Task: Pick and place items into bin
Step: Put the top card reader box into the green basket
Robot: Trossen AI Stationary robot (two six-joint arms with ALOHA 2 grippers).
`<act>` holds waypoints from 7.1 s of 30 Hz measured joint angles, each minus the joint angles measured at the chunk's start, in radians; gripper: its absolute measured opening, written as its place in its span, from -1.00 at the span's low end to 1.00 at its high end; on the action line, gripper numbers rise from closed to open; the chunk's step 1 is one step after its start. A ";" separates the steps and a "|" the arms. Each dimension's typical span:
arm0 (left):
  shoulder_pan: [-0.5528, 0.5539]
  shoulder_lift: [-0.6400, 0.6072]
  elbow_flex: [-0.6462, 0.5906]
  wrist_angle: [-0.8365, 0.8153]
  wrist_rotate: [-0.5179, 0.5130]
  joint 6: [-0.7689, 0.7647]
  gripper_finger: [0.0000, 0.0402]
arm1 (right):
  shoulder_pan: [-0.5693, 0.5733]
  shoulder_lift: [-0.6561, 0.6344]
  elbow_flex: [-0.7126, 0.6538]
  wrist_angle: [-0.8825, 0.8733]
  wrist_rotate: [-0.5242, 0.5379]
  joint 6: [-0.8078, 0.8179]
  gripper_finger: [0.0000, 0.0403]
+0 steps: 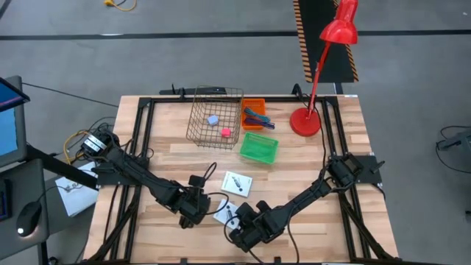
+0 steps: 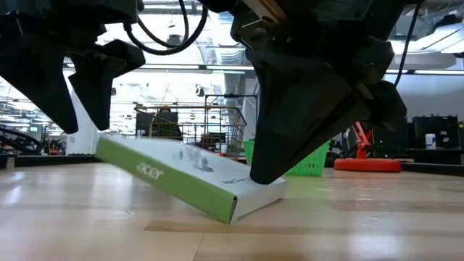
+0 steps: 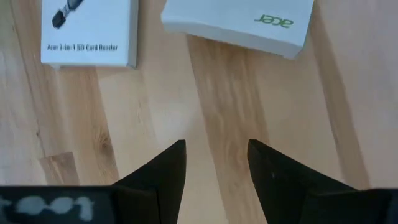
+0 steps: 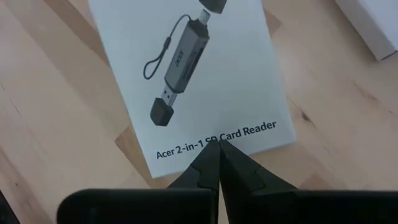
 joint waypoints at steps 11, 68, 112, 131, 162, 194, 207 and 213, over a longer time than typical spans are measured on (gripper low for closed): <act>0.000 0.000 0.000 0.091 0.021 -0.105 -0.19 | 0.002 0.000 -0.001 -0.007 -0.006 0.000 -1.00; -0.106 0.100 -0.001 0.103 -0.286 0.500 -0.29 | -0.023 -0.002 0.043 0.107 0.127 -0.148 -1.00; -0.036 0.099 -0.001 0.185 -0.044 0.303 -0.29 | 0.005 0.043 0.048 0.074 0.032 -0.033 -1.00; 0.098 0.099 -0.006 0.333 0.216 -0.143 -0.28 | 0.053 0.046 0.013 0.048 0.135 0.079 -1.00; 0.226 0.099 -0.098 0.585 0.477 -0.305 -0.29 | 0.081 0.049 0.010 0.026 0.190 0.106 -1.00; 0.229 0.099 -0.098 0.570 0.420 -0.402 -0.29 | 0.148 0.078 0.020 -0.018 0.280 0.177 -1.00; 0.229 0.099 -0.098 0.579 0.410 -0.408 -0.29 | 0.182 0.075 -0.027 0.021 0.335 0.261 -1.00; 0.229 0.099 -0.098 0.626 0.414 -0.433 -0.29 | 0.185 0.073 -0.046 0.051 0.353 0.262 -1.00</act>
